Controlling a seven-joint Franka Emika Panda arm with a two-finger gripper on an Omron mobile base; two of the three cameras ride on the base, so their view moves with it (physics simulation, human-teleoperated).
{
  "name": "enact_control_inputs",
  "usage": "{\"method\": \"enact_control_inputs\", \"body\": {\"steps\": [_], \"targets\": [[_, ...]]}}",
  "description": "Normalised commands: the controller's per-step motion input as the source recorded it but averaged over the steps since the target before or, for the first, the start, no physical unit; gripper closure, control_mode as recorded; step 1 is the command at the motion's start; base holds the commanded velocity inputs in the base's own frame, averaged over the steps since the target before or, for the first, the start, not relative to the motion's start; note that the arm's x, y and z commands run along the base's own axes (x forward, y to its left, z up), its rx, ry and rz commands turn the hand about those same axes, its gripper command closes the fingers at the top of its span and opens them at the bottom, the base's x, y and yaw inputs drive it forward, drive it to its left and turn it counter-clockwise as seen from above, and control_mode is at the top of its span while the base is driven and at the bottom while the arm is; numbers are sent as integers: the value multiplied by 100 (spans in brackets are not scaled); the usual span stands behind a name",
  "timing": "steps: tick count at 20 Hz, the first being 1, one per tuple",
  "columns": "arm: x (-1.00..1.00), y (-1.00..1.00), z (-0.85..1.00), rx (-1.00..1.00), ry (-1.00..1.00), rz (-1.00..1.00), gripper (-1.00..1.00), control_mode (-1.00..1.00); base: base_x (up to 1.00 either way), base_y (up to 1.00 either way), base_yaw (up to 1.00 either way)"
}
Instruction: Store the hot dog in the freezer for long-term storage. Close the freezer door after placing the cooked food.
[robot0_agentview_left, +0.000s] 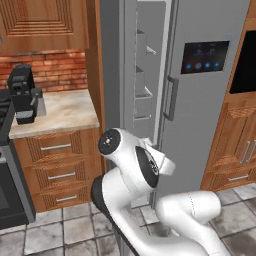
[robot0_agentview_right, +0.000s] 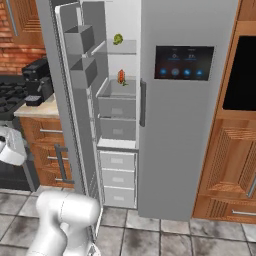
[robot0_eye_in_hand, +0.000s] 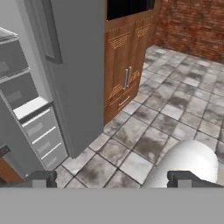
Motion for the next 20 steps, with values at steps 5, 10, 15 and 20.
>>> {"method": "enact_control_inputs", "body": {"steps": [5,10,15,20], "targets": [[54,46,28,-15,-5,-20,-100,-100,0,0,0],[75,-15,0,-2,3,-14,-100,-100,0,0,0],[43,-18,0,0,12,-14,-100,-100,0,0,0],[21,-10,0,0,8,-7,-100,-100,0,0,0]]}}
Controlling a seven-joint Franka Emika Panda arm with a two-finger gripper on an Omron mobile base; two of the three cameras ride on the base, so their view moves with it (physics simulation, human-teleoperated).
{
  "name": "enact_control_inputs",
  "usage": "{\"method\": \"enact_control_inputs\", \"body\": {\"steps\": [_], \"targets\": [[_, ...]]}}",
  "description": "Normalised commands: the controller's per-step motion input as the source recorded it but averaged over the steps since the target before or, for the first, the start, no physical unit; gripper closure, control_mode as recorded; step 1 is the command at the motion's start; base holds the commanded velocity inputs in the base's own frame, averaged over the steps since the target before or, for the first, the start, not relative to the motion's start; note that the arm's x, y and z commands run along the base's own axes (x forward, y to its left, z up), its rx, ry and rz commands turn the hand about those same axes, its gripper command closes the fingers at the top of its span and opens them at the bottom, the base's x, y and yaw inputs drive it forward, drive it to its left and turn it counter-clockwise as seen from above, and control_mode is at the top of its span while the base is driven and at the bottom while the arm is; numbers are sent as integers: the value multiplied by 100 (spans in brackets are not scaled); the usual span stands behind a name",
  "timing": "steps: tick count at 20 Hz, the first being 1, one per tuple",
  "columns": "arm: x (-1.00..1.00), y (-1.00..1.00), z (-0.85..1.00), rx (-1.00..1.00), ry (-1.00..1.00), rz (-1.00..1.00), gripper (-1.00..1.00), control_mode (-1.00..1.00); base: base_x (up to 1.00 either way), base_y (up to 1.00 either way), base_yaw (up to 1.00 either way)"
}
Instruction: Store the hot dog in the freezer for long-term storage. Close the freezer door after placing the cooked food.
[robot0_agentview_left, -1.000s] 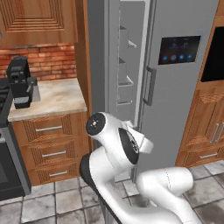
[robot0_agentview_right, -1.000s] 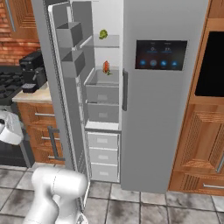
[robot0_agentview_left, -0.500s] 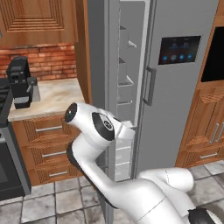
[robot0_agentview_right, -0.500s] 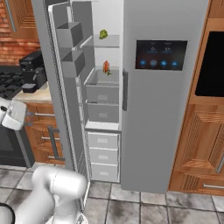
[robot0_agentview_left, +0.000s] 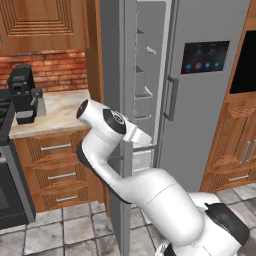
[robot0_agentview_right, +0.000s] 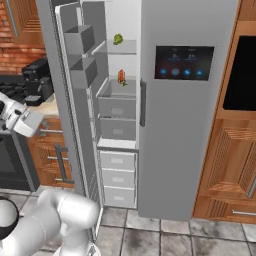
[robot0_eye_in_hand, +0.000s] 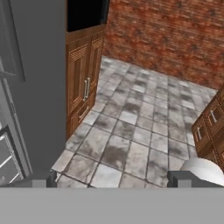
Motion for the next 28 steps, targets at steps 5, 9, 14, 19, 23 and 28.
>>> {"method": "enact_control_inputs", "body": {"steps": [5,9,14,19,23,28], "targets": [[5,1,0,-1,1,-5,-100,-100,0,0,0],[-12,31,11,-7,-8,0,-100,-100,0,0,0],[17,24,2,-11,0,0,-100,-100,0,0,0],[63,33,0,-10,0,0,-100,-100,0,0,0],[74,23,0,-7,0,0,-100,-100,0,0,0],[65,1,-3,-4,0,0,-100,-100,0,0,0]]}}
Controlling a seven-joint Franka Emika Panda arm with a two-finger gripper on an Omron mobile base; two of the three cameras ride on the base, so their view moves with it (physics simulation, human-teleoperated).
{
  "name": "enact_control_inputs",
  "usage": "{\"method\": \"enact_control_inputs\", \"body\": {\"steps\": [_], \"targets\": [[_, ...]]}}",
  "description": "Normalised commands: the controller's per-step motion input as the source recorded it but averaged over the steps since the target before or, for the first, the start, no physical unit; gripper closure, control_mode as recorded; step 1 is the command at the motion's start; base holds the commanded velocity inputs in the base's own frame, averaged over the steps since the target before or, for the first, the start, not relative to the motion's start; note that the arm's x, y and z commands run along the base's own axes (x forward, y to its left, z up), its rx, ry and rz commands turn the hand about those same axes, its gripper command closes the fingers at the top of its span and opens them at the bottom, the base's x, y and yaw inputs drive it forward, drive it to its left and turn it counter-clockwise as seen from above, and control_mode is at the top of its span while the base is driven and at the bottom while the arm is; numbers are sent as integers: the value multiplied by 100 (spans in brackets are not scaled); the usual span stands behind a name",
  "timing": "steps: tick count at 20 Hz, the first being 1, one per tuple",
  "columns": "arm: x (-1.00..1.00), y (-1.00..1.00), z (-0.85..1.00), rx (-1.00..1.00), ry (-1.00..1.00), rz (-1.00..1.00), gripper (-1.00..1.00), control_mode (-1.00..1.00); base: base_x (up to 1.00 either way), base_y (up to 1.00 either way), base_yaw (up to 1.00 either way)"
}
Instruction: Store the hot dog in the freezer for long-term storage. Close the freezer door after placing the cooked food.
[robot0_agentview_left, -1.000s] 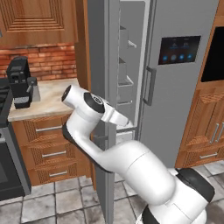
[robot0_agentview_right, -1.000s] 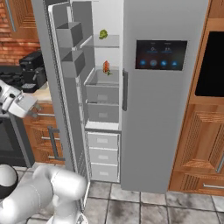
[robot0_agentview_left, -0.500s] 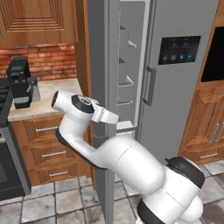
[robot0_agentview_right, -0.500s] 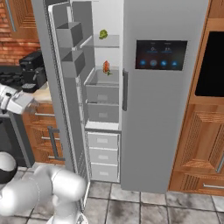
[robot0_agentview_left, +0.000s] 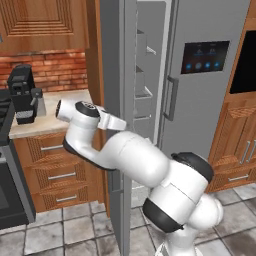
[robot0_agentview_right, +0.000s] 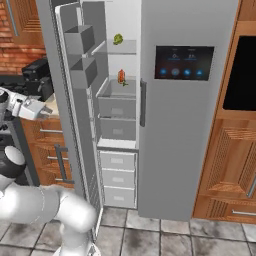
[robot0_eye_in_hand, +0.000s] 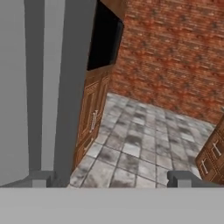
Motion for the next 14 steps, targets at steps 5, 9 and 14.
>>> {"method": "enact_control_inputs", "body": {"steps": [5,9,14], "targets": [[69,0,-15,0,0,0,-100,-100,0,0,0],[60,0,-16,0,0,0,-100,-100,0,0,0],[41,3,-6,0,0,0,-100,-100,0,0,0]]}}
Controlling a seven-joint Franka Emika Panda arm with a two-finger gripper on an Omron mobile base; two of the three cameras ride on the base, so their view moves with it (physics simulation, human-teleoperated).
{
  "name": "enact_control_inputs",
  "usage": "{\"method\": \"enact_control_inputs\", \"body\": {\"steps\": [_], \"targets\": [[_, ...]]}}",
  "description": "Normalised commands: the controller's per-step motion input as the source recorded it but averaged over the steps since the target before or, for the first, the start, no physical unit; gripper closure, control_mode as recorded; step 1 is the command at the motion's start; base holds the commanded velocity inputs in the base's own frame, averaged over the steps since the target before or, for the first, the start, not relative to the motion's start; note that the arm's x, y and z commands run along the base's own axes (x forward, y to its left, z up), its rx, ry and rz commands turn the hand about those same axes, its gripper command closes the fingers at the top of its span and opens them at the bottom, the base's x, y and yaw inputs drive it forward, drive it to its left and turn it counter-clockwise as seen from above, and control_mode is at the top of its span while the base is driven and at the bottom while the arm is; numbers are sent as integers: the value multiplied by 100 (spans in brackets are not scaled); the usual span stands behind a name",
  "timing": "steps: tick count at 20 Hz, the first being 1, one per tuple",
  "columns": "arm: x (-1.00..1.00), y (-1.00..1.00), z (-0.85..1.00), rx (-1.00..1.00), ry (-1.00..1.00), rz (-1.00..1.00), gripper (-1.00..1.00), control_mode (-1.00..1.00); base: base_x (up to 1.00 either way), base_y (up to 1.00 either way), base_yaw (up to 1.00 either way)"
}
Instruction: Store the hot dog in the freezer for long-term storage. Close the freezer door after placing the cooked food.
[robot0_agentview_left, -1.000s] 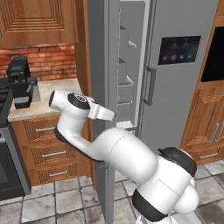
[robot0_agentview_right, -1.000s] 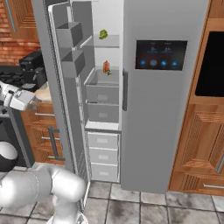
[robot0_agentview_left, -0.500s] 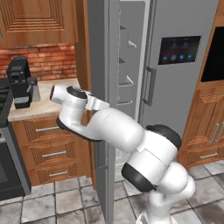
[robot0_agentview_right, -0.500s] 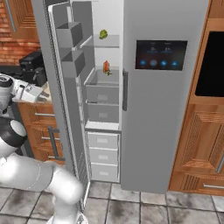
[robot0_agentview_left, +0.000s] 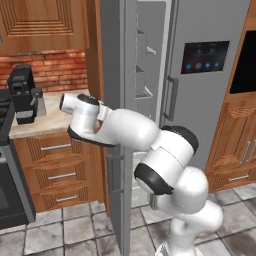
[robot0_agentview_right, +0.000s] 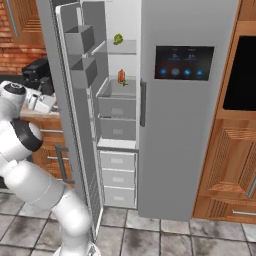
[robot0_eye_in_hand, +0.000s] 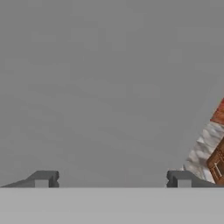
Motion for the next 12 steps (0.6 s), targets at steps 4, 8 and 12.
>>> {"method": "enact_control_inputs", "body": {"steps": [4,8,12], "targets": [[31,-21,-8,0,0,0,-100,-100,0,0,0],[13,-84,-6,3,0,0,-100,-100,0,0,0],[0,-100,0,14,0,0,-100,-100,0,0,0]]}}
